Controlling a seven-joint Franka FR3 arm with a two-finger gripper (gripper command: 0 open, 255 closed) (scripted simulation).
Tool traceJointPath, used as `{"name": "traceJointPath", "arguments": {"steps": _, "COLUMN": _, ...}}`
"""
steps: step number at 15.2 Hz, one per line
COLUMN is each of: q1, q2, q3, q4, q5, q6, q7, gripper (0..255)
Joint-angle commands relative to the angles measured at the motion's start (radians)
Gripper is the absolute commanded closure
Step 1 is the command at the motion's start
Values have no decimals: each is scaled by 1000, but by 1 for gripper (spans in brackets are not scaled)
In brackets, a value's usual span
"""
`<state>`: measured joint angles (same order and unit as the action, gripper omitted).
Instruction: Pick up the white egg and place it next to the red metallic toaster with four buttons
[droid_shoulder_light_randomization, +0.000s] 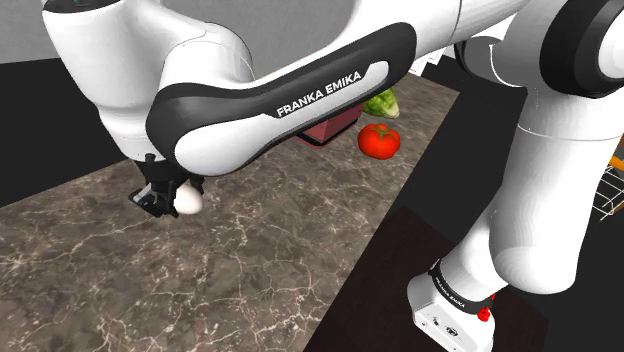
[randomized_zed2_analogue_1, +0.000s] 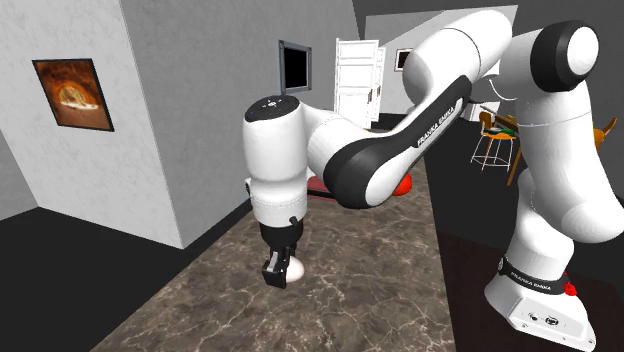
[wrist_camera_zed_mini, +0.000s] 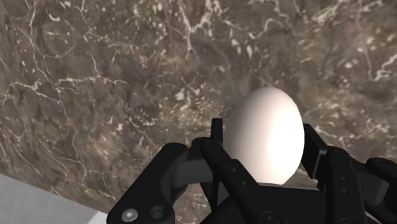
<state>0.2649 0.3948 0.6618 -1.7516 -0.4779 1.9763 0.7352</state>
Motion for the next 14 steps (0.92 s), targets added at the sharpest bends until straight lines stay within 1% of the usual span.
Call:
{"name": "traceJointPath", "arguments": {"steps": 1, "q1": -4, "q2": -12, "q3": 4, "q4": 10, "q5": 10, "q6": -18, "q7": -10, "gripper": 255}}
{"name": "traceJointPath", "arguments": {"steps": 14, "q1": -8, "q2": -65, "q3": 25, "q4": 118, "q5": 61, "q6": -160, "q7": -66, "gripper": 255}}
